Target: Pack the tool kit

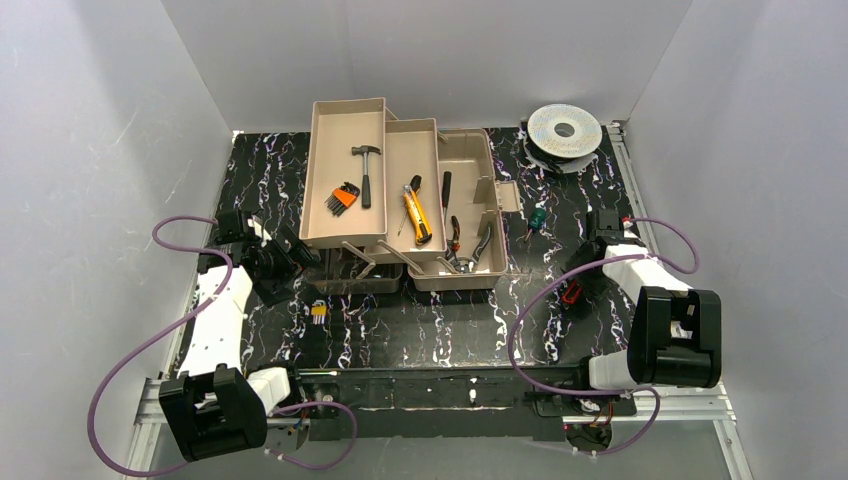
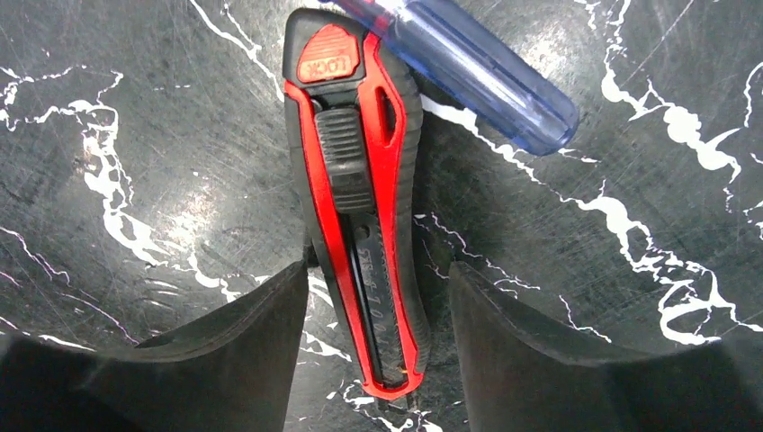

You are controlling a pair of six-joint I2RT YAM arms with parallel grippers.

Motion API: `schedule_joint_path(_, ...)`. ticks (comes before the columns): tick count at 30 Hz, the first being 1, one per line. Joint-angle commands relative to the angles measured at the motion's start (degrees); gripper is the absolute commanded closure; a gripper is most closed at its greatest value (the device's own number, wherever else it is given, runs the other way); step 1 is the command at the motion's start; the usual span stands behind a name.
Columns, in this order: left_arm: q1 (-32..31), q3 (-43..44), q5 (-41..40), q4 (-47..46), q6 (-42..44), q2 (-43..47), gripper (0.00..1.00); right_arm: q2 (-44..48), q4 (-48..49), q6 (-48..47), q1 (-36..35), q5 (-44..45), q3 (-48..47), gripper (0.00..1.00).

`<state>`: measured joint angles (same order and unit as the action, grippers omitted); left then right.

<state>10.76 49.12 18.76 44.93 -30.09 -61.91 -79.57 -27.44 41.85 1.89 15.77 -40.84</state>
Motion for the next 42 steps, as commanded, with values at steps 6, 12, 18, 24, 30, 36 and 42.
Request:
schedule_joint_path(6, -0.41, 0.79, 1.69, -0.43, 0.09, -0.42, 0.01, 2.76, 1.94, 1.29, 0.81, -1.17, 0.50, 0.92)
schedule_joint_path(12, -0.44, 0.64, 1.82, -0.54, -0.04, -0.62, 0.00, 8.85, -2.25, -4.29, -0.26, -2.74, -4.62, 0.99)
schedule_joint_path(18, -0.43, 0.62, 1.63, -0.72, -0.06, -0.31, 0.01, 14.96, -2.46, -10.95, -3.59, -10.25, -9.94, 0.99)
schedule_joint_path(24, -0.40, 0.52, 1.60, -0.76, -0.02, -0.13, 0.00, 16.69, 3.91, -16.18, -4.12, -30.76, -12.65, 0.99)
schedule_joint_path(30, -0.46, 0.38, 1.62, -0.98, -0.14, 0.05, 0.01, 11.30, 6.39, -19.63, -9.66, -38.71, -19.91, 0.99)
schedule_joint_path(36, -0.46, 0.31, 1.46, -1.06, -0.15, 0.21, 0.01, 0.61, 2.37, -21.22, -20.02, -27.93, -30.31, 0.96)
schedule_joint_path(42, -0.46, 0.29, 1.01, -1.05, -0.15, 0.38, 0.01, -9.47, 0.83, -20.42, -26.25, -26.43, -39.48, 0.82)
